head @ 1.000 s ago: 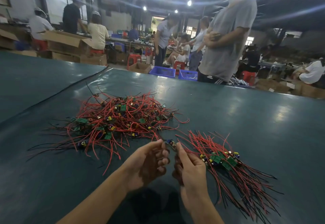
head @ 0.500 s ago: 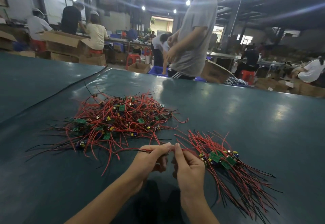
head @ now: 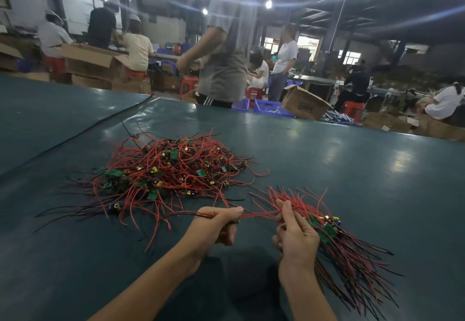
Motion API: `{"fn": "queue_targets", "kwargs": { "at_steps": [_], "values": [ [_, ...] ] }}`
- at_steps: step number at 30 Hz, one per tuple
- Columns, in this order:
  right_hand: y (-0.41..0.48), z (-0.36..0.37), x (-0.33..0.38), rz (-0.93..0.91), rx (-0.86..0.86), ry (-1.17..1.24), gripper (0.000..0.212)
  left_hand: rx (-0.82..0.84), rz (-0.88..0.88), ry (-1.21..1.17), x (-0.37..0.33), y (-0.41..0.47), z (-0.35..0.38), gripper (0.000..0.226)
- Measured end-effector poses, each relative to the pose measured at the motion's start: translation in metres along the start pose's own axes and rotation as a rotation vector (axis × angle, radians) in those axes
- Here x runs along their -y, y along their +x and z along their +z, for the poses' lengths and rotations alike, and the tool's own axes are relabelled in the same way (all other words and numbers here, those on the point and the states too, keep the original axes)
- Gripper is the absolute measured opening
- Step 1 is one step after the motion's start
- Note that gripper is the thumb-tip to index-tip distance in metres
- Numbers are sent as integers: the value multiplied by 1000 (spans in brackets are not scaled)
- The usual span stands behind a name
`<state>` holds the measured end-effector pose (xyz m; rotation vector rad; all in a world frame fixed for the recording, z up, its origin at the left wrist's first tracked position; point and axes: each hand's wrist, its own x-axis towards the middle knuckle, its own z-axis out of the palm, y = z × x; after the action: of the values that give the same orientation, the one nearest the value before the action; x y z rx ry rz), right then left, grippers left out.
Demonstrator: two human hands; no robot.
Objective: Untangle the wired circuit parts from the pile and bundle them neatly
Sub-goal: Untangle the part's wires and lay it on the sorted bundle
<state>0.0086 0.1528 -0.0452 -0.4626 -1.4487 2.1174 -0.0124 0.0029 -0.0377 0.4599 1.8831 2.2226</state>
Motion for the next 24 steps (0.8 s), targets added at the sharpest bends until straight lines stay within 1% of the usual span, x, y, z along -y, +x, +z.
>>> {"fn": "queue_targets", "kwargs": {
  "at_steps": [2, 4, 8, 10, 11, 12, 15, 17, 21, 24],
  "values": [
    [-5, 2, -1, -52, 37, -26, 24, -52, -18, -71, 1, 3, -3, 45],
    [-9, 5, -2, -85, 87, -65, 29, -66, -16, -82, 0, 5, -4, 46],
    [-30, 17, -8, -143, 328, -133, 40, -6, 7, -3, 4, 4, -1, 45],
    [-38, 21, -10, -169, 413, -124, 34, 47, 13, 44, 5, 2, 1, 49],
    [-39, 22, -10, -183, 417, -136, 32, 60, 11, 58, 5, 2, 1, 54],
    [-39, 21, -9, -202, 397, -160, 32, 65, 8, 66, 4, 1, 1, 56],
    [-29, 17, -5, -240, 246, -201, 34, 86, 8, 81, 1, -1, 1, 43],
    [-21, 12, 1, -222, 135, -184, 32, 94, 18, 82, -1, -1, 2, 44],
    [-8, 3, 7, -173, 7, -141, 32, 94, 37, 90, -3, 0, 2, 41],
    [-4, 1, 8, -97, -69, -95, 35, 106, 8, 95, -1, -1, 1, 41]
  ]
}}
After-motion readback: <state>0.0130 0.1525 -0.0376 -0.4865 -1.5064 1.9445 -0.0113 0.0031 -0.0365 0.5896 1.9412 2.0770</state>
